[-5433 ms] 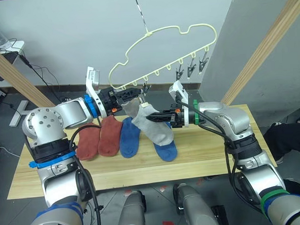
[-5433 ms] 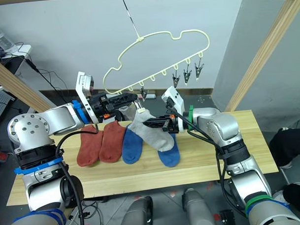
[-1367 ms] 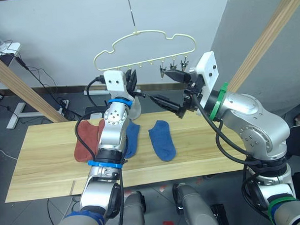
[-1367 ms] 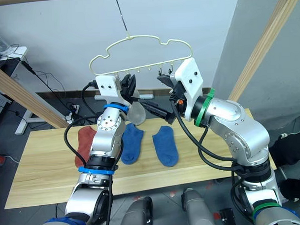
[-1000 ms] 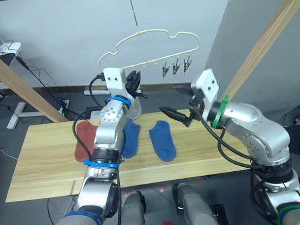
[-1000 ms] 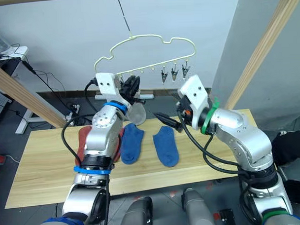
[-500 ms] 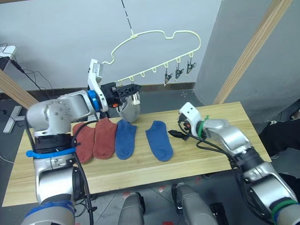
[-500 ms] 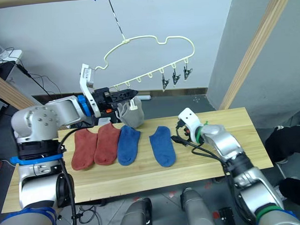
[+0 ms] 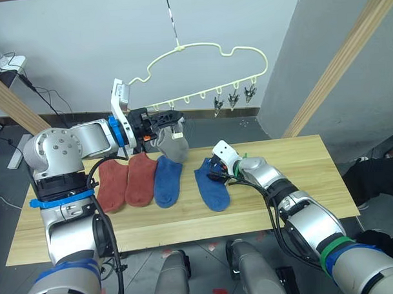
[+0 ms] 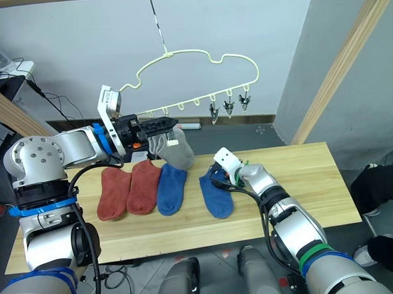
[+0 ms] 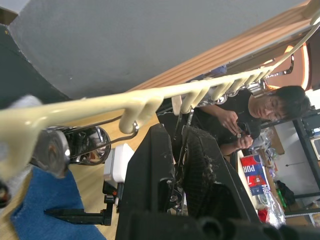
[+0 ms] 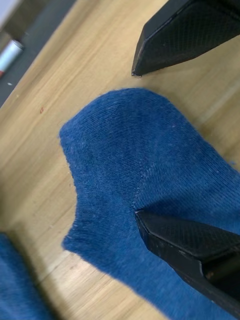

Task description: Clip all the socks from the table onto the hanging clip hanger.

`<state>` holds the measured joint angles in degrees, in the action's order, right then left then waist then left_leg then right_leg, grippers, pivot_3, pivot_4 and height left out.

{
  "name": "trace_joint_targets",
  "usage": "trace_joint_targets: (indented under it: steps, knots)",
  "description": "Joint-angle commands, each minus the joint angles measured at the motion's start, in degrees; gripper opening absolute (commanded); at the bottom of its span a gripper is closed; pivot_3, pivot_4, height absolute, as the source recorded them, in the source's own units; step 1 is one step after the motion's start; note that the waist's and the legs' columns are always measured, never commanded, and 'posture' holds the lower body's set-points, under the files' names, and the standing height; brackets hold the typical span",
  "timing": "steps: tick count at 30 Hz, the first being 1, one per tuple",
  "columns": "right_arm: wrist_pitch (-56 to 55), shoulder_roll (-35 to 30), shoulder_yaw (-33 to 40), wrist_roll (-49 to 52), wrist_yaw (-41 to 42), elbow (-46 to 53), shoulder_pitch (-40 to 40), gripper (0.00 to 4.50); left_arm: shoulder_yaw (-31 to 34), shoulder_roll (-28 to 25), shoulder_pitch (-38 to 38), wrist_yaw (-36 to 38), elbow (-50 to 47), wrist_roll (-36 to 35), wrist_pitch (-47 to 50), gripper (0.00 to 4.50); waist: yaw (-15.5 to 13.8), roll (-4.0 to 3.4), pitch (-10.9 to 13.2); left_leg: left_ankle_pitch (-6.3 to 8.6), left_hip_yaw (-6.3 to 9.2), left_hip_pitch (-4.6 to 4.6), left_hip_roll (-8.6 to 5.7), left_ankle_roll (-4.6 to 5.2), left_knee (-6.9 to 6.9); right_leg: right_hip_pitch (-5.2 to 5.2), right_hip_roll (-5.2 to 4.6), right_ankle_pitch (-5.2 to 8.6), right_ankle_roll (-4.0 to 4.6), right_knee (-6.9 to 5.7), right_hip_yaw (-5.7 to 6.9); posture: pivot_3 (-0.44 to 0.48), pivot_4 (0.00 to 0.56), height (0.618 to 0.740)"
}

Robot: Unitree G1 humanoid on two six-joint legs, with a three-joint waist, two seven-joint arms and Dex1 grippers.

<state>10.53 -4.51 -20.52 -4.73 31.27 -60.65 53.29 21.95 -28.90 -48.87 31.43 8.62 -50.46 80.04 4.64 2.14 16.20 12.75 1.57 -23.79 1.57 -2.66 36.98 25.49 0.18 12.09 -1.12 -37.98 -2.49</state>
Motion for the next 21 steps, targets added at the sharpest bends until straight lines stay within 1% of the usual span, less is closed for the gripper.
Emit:
trace_joint_targets:
  steps: [1,2,6,11,12,13,14,15,17,19,21]
  knots:
    - [-2.40,0.84,0.15,-1.94,1.00,-0.93,0.18,3.64,0.47,-0.12,0.69,-0.47,-1.59,-1.12,1.04,0.21,0.00,0.00,0.00,0.00,0.01,0.01,0.00,0.00,0.00,0.00,0.00,0.00,0.00,-0.01,0.00,-0.024,0.239,0.740]
    - [-3.08,0.75,0.18,-2.48,1.07,-1.01,0.11,3.24,0.45,0.01,0.66,-0.63,-1.52,-1.08,0.88,0.21,0.00,0.00,0.00,-0.01,0.01,0.01,0.00,-0.01,0.01,-0.01,0.00,0.00,0.00,-0.02,0.00,-0.026,0.242,0.740]
    - [-4.13,0.38,1.17,-2.82,1.73,0.37,-0.82,1.94,0.37,0.60,0.97,-1.17,-1.46,-1.04,0.40,0.21,0.00,0.00,0.00,-0.02,0.01,0.02,-0.01,-0.04,0.02,-0.01,0.00,0.00,0.00,-0.04,0.00,-0.032,0.242,0.740]
    - [-4.39,-0.78,2.96,-1.17,6.06,6.80,-3.85,0.20,0.39,1.22,0.61,-1.40,-0.88,-1.07,0.29,0.21,-0.01,0.00,0.00,-0.02,0.01,0.01,-0.01,-0.04,0.00,-0.01,-0.02,-0.01,0.00,-0.02,0.01,-0.040,0.246,0.740]
    - [-3.18,-1.00,3.83,0.16,7.81,9.75,-4.74,0.05,0.43,1.34,0.49,-1.44,-0.65,-1.04,0.24,0.21,0.01,0.00,0.00,-0.02,0.01,0.01,-0.01,-0.04,0.00,-0.01,-0.03,-0.01,0.00,-0.02,0.01,-0.044,0.247,0.740]
    - [-2.19,-1.21,4.49,1.08,9.09,11.95,-5.42,0.05,0.42,1.49,0.40,-1.51,-0.48,-0.99,0.17,0.21,0.00,0.00,0.00,-0.02,0.01,0.01,-0.01,-0.04,0.00,-0.01,-0.03,-0.01,0.00,-0.03,0.00,-0.047,0.251,0.740]
    - [-0.39,-2.19,4.86,2.45,11.71,16.75,-6.79,0.05,0.22,1.48,0.37,-1.51,-0.13,-0.79,0.15,0.21,0.03,0.00,0.00,-0.02,0.02,0.01,0.00,-0.04,0.00,-0.01,-0.04,-0.01,0.00,-0.03,0.01,-0.047,0.251,0.740]
    - [2.50,-4.12,4.92,4.41,15.64,24.66,-8.82,0.05,1.58,2.09,-0.11,-2.05,1.14,-1.62,1.46,0.21,-0.01,0.00,0.00,-0.02,0.02,0.00,0.00,-0.04,0.00,0.00,-0.04,-0.01,0.00,-0.04,0.01,-0.048,0.252,0.740]
    - [7.69,-6.91,5.19,7.69,20.47,37.44,-11.76,0.05,2.82,2.48,-0.58,-2.61,2.48,-2.43,3.40,0.21,-0.07,0.00,0.00,-0.02,0.05,-0.01,0.00,-0.04,0.00,-0.01,-0.06,0.00,0.00,-0.05,0.03,-0.050,0.252,0.740]
    - [12.56,-8.15,6.34,10.83,21.69,46.27,-13.10,0.05,3.28,2.44,-0.89,-2.95,3.10,-2.56,4.41,0.21,-0.06,0.00,0.00,-0.02,0.06,-0.02,-0.02,-0.03,0.03,-0.02,-0.07,0.00,-0.02,-0.05,0.04,-0.053,0.256,0.740]
    - [18.69,-9.81,7.61,14.35,22.68,55.31,-13.36,0.05,5.99,3.12,-2.43,-4.05,5.72,-3.31,6.40,0.21,0.01,0.00,0.00,-0.02,0.04,0.01,-0.02,-0.03,0.04,-0.03,-0.07,0.05,-0.10,-0.06,0.03,-0.054,0.258,0.740]
